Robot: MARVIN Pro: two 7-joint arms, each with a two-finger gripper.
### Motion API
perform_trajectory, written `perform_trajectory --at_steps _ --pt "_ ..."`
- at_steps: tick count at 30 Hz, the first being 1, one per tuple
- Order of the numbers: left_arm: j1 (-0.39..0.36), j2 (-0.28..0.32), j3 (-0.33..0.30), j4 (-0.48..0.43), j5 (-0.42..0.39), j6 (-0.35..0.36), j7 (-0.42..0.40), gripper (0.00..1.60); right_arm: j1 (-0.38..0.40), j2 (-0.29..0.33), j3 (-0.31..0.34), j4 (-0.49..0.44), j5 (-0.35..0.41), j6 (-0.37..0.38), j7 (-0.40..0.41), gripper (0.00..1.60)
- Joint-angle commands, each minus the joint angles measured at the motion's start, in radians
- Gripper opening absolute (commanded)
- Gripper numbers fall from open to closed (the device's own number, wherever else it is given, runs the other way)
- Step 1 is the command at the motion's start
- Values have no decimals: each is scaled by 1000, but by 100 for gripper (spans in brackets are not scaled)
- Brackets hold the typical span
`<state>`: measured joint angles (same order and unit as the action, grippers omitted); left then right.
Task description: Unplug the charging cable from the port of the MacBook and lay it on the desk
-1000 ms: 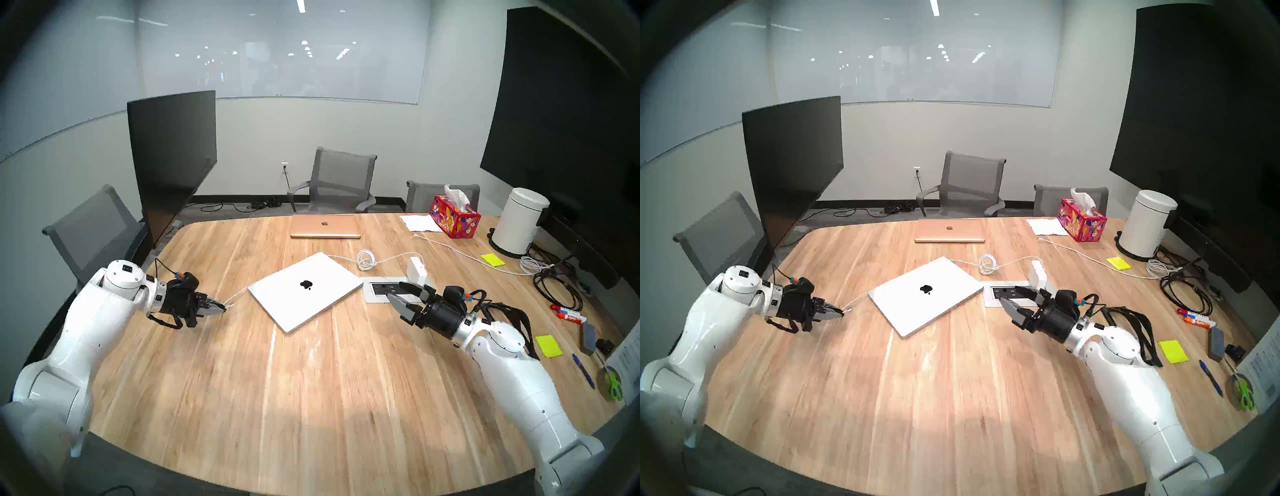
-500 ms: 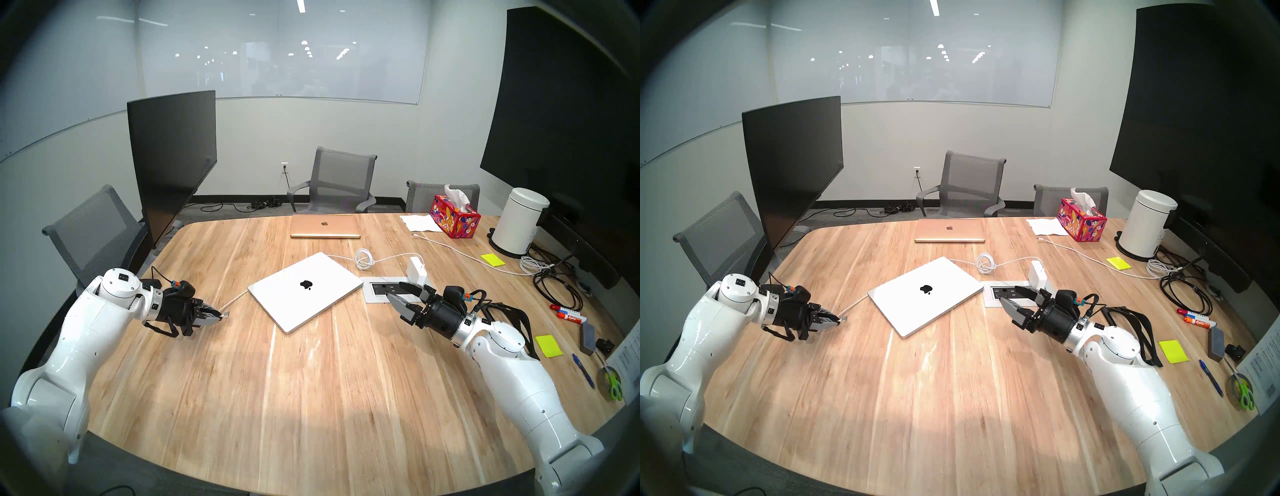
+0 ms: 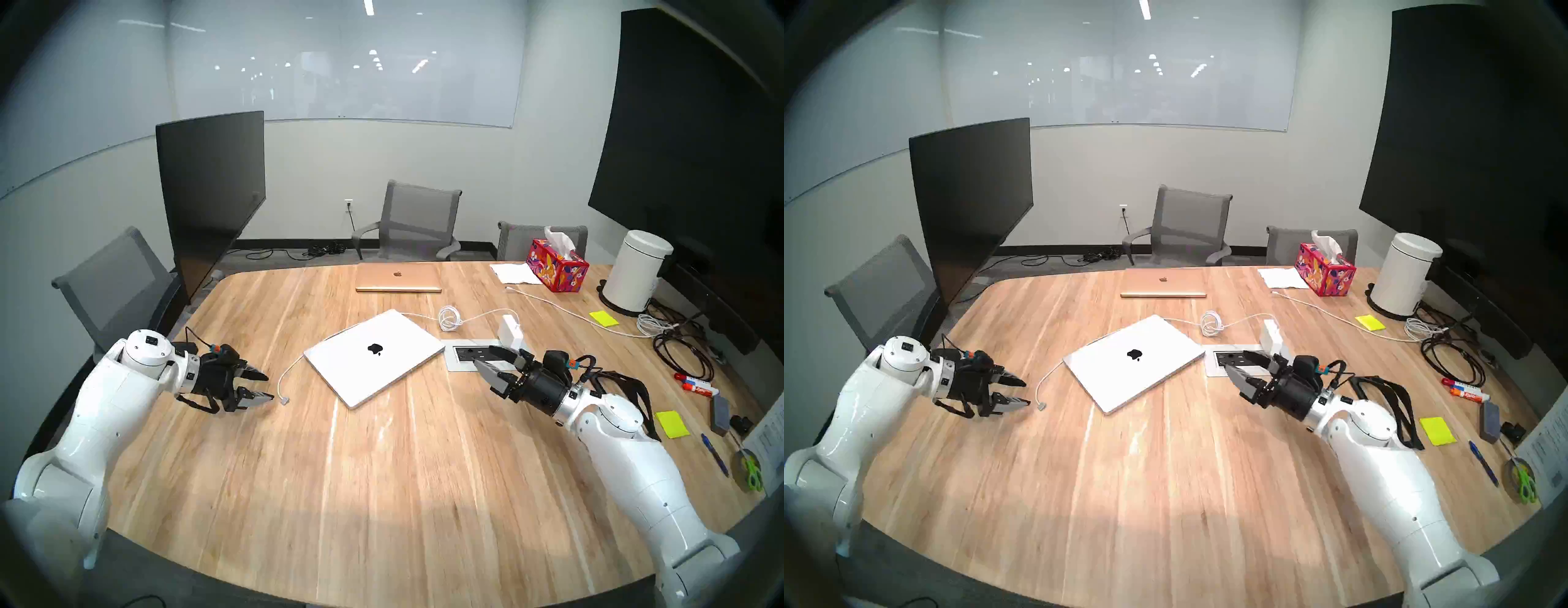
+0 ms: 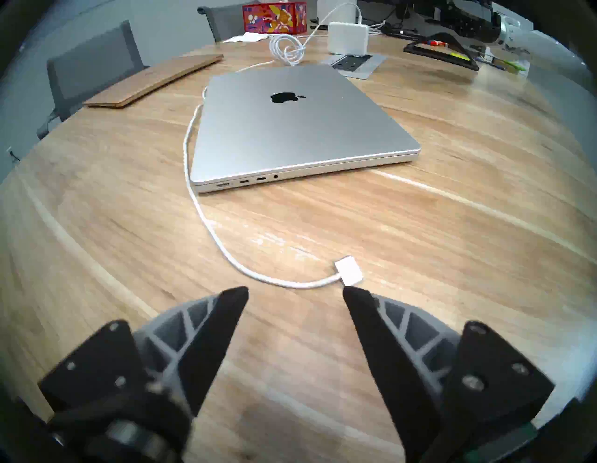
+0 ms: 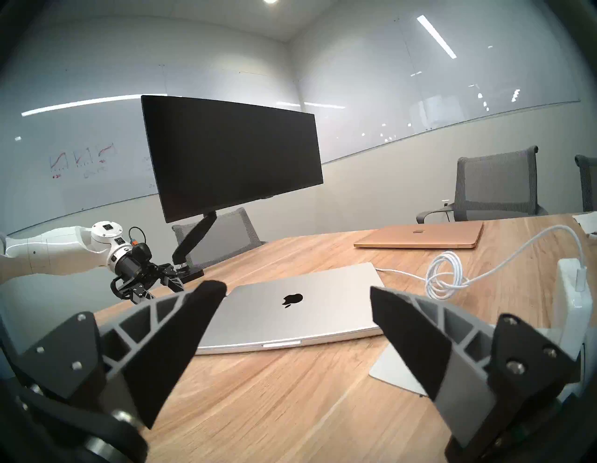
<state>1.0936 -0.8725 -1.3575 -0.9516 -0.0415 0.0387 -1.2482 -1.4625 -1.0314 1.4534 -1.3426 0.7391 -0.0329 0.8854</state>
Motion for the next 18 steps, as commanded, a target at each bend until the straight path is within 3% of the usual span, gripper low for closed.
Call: perform_trajectory --at_steps 1,7,12,13,14,16,17,18 --pt "10 2 -36 -44 -40 6 -2 121 8 2 6 -17 3 1 -1 160" --pt "48 3 -92 -98 -108 29 -17 121 8 1 6 -16 3 0 0 160" --pt "144 -5 -179 -190 -193 67 10 122 9 1 6 -15 3 0 0 160" --pt "163 -7 -193 -210 -205 79 15 113 9 1 6 -15 3 0 0 160" --pt "194 -12 -212 -239 -229 89 30 75 9 1 6 -15 2 0 1 160" --pt "229 -26 -225 -267 -255 105 33 77 9 1 6 -14 2 0 1 160" --pt "254 -30 -237 -290 -264 105 38 100 9 0 6 -14 2 -1 1 160" --pt "250 -37 -231 -286 -267 112 35 105 9 0 6 -14 2 -1 1 160"
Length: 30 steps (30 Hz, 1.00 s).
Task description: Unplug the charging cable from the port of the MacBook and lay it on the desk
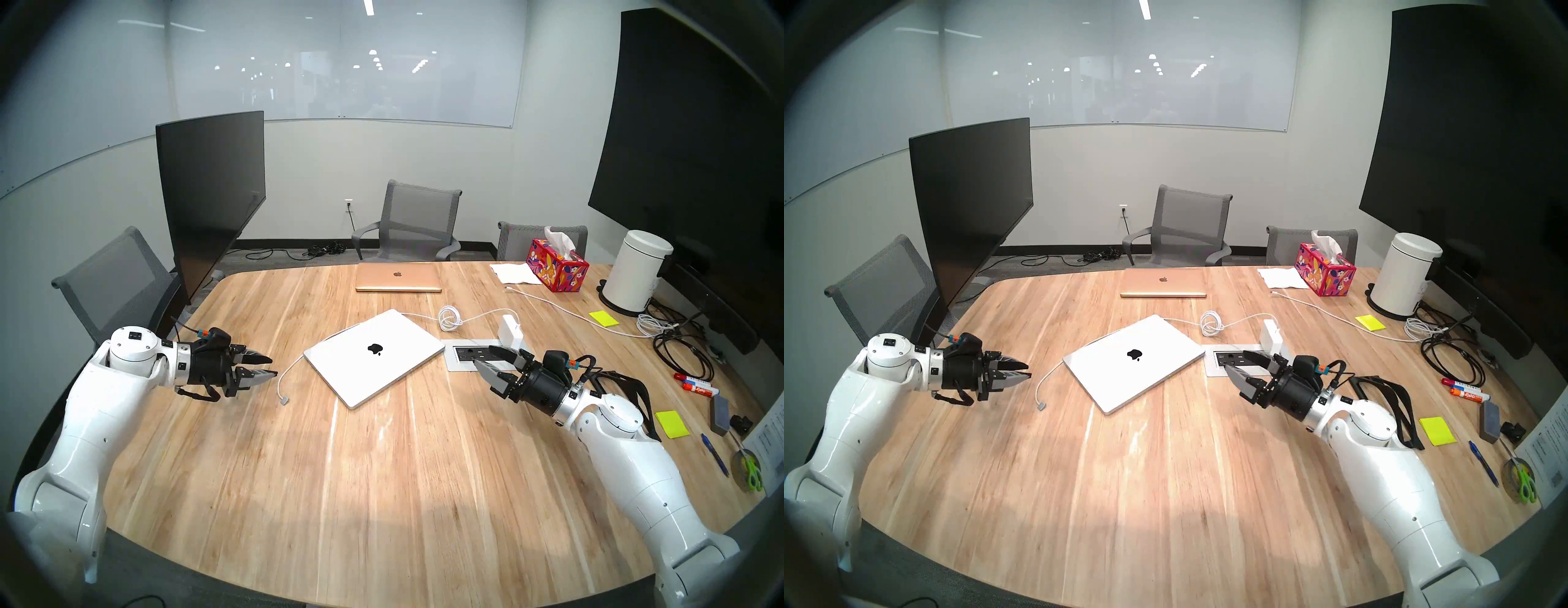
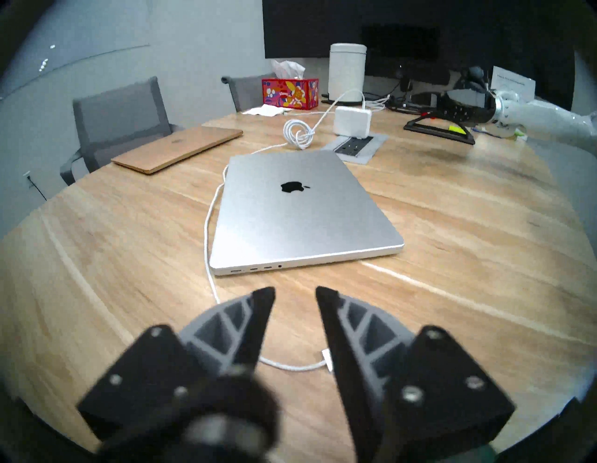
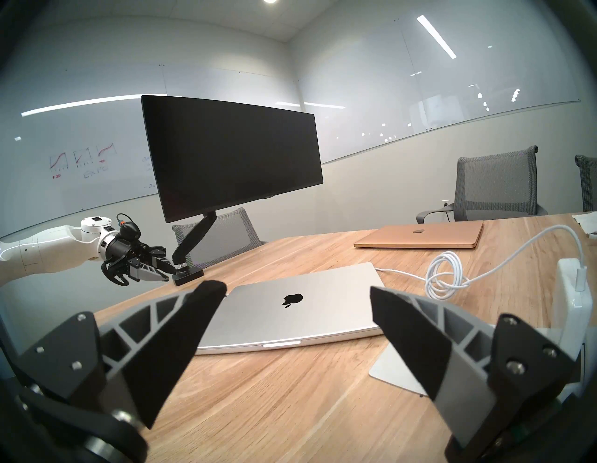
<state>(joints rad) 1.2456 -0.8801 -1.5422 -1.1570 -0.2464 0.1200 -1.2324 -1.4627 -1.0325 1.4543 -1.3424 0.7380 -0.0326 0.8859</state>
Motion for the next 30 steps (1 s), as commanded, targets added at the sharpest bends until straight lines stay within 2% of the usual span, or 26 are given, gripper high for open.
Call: perform_trajectory --at_steps 1,2,5,8,10,11,15,16,17,19,20,23,27,30 --pt "110 -33 -49 -93 -66 33 20 119 10 1 5 -14 3 -1 1 160" --pt "133 -34 -56 -117 -72 37 23 129 10 1 5 -13 3 -1 1 160" --pt "166 -45 -64 -151 -81 50 32 135 10 1 5 -13 3 -1 1 160" --pt "193 -54 -76 -178 -87 60 46 132 10 1 5 -13 3 -1 1 160" --pt "233 -63 -102 -217 -96 70 73 138 10 1 5 -13 2 -1 2 160" --pt "249 -67 -113 -235 -101 76 84 147 10 1 5 -13 2 -1 2 160" --pt "319 -103 -158 -311 -111 102 136 157 10 1 6 -13 2 -1 2 160" --pt "349 -107 -173 -340 -116 105 152 156 10 1 6 -13 2 -1 2 160" --pt "316 -117 -161 -309 -110 107 141 156 10 1 6 -12 2 -1 2 160" --pt "395 -131 -203 -390 -122 123 192 159 10 0 6 -12 2 -1 2 160" --pt "379 -139 -198 -375 -121 123 183 157 10 0 6 -12 2 -1 2 160" --pt "402 -154 -211 -403 -116 129 208 160 10 0 6 -12 2 -2 2 160" --pt "469 -200 -242 -478 -106 144 265 160 10 0 6 -12 1 -2 2 160" --pt "494 -215 -254 -505 -106 141 279 160 11 0 6 -11 1 -2 2 160"
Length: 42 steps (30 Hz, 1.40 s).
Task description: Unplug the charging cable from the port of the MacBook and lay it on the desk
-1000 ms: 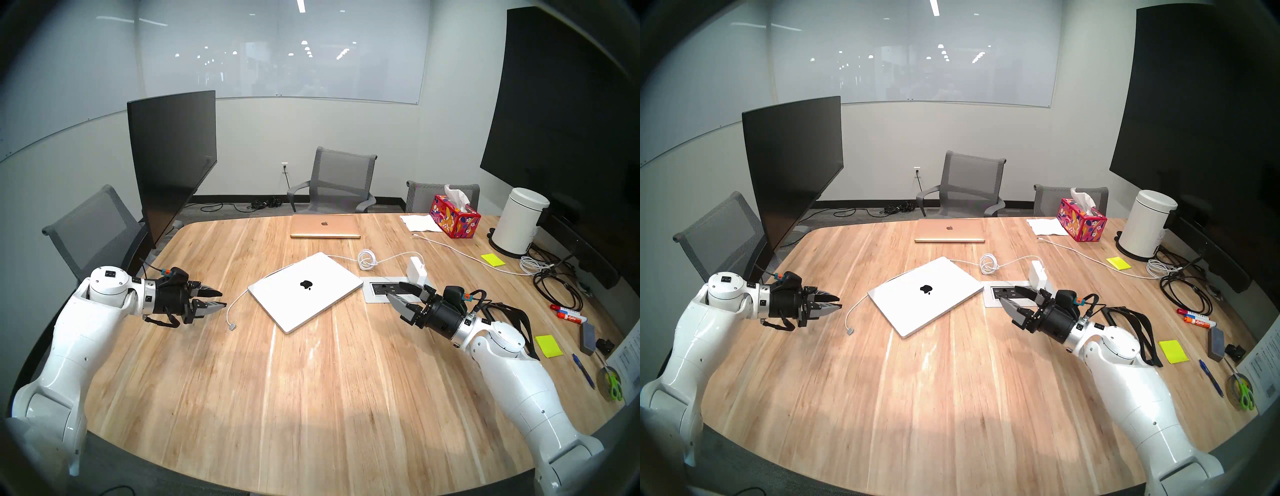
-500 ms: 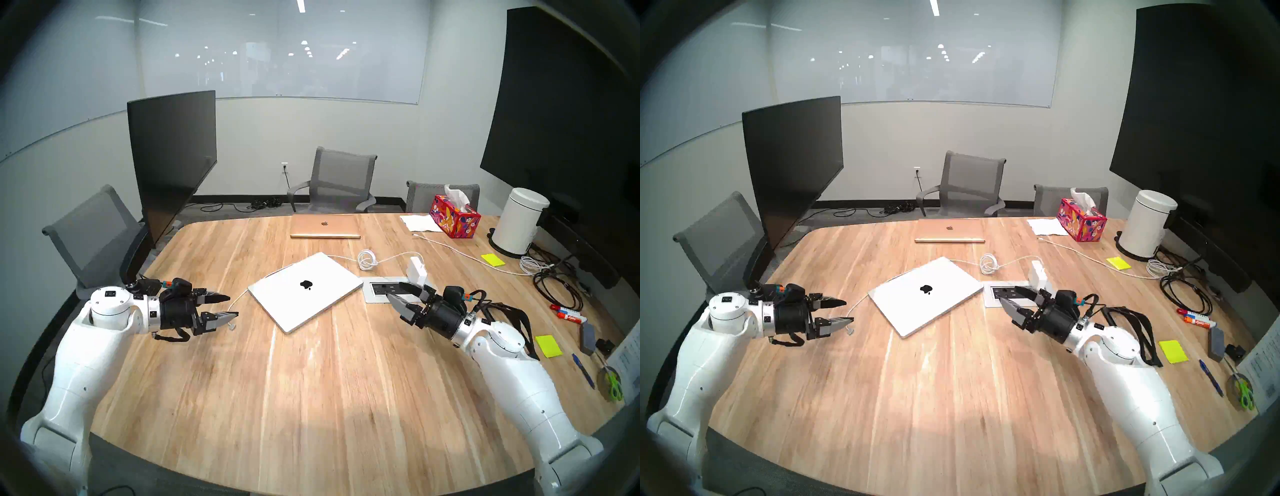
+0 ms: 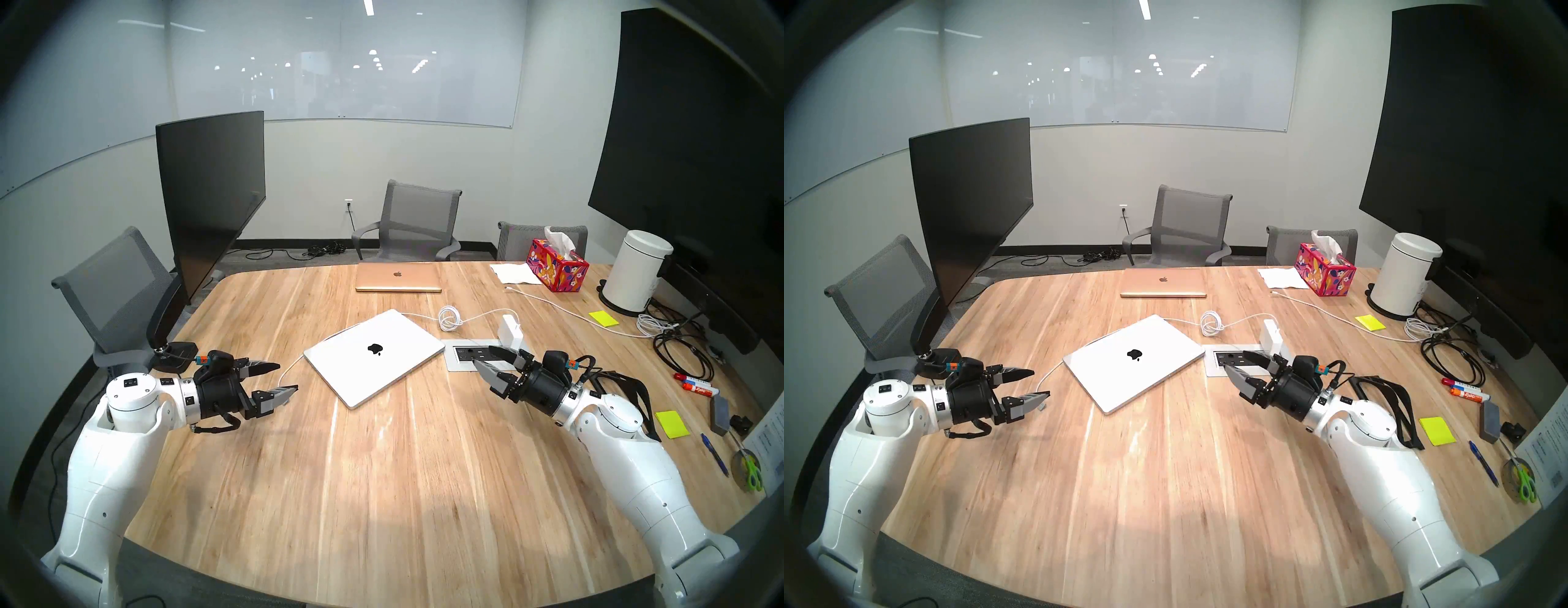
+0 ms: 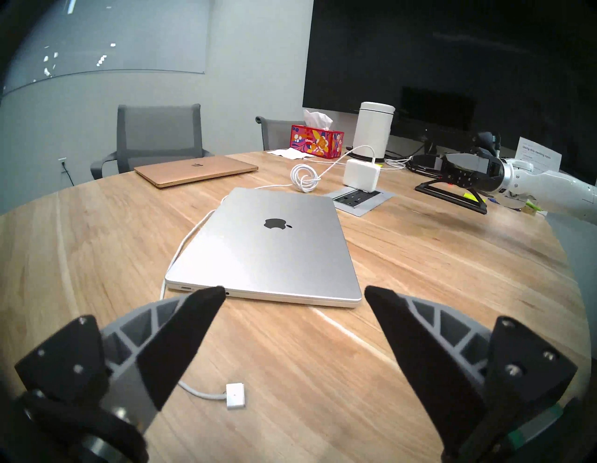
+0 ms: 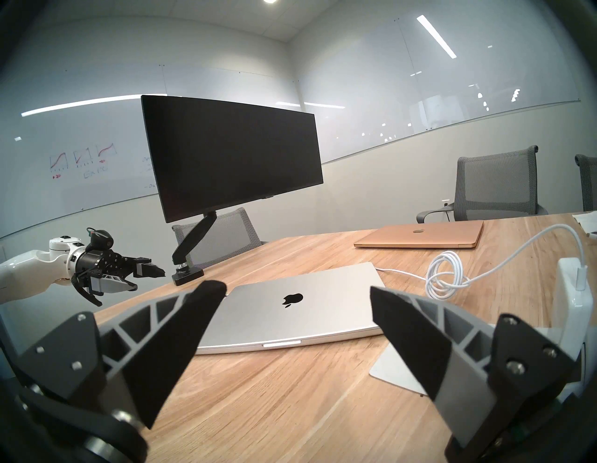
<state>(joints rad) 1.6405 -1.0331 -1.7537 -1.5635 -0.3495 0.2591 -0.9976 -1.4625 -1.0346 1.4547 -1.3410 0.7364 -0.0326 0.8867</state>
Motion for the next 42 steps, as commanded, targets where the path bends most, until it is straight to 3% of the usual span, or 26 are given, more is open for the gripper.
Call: perform_trajectory --at_steps 1,15,23,42 --pt "115 -71 -50 -116 -2 5 54 160 10 2 5 -13 3 -2 2 160" --pt "299 -237 -154 -314 56 6 269 160 10 2 6 -14 2 -1 2 160" --pt "388 -316 -153 -430 122 -9 408 160 9 2 7 -17 3 1 1 160" --pt "401 -337 -138 -448 149 -11 449 160 7 1 9 -18 2 3 0 160"
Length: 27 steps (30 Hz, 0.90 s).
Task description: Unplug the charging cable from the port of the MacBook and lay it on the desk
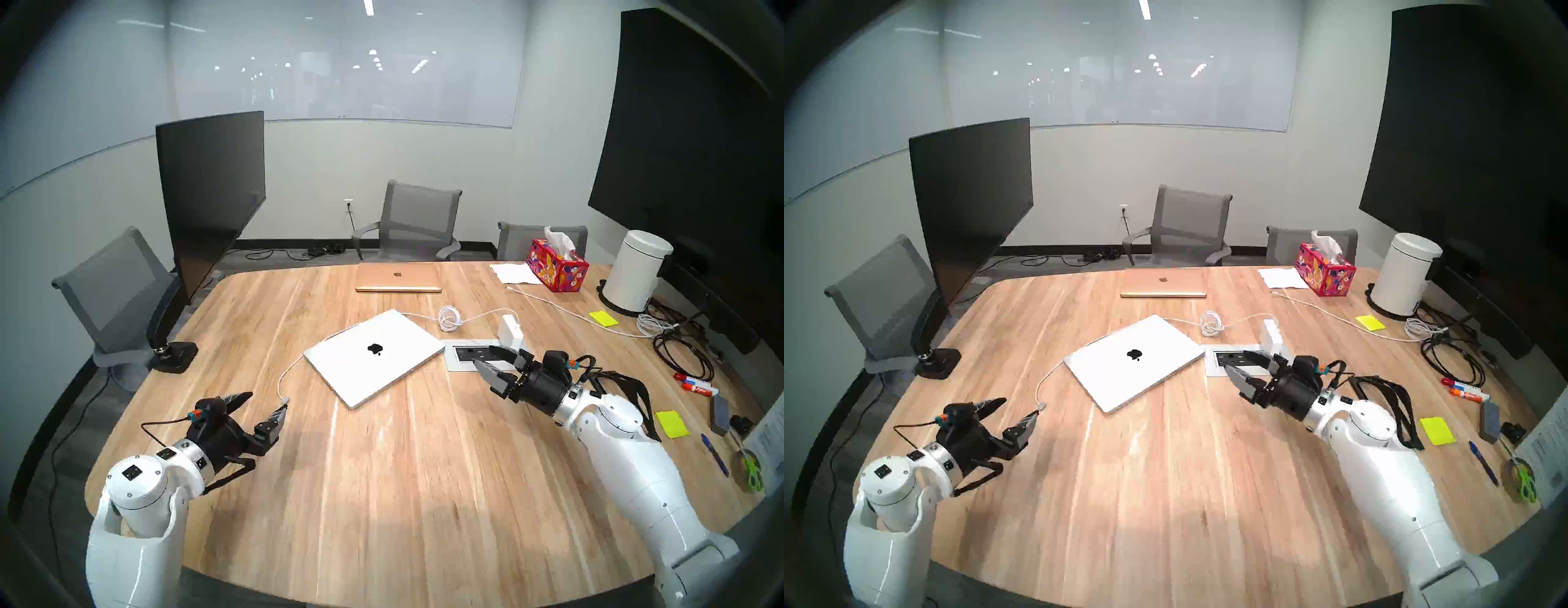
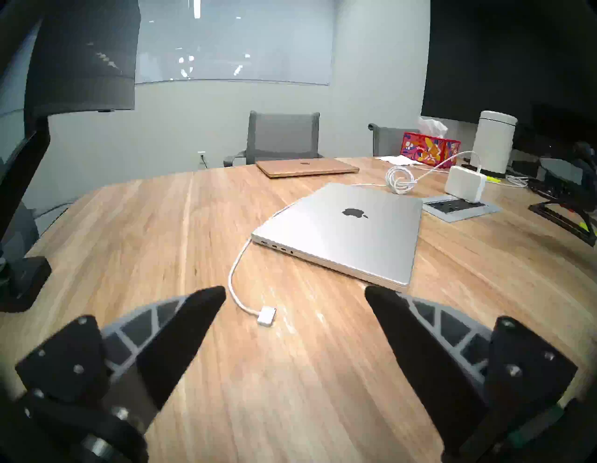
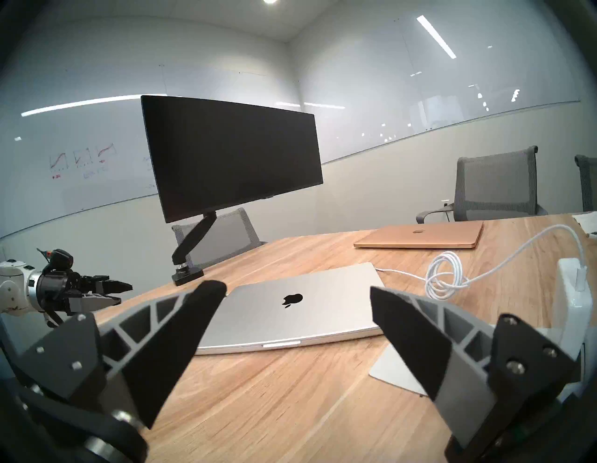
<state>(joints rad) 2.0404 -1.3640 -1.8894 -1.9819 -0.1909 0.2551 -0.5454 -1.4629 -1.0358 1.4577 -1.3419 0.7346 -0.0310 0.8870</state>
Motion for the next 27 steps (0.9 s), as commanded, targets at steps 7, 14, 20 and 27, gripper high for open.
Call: perform_trajectory --at_steps 7,14,20,27 --pt "1 -6 -2 -30 -10 -7 -2 160 8 2 6 -17 3 1 0 160" --pt "2 -5 -2 -30 -11 -8 -1 160 8 2 6 -17 3 1 0 160" --pt "2 -6 -2 -30 -11 -8 -2 160 8 2 7 -18 3 1 0 160" --pt "1 -7 -3 -30 -10 -8 -3 160 8 2 7 -18 3 2 0 160"
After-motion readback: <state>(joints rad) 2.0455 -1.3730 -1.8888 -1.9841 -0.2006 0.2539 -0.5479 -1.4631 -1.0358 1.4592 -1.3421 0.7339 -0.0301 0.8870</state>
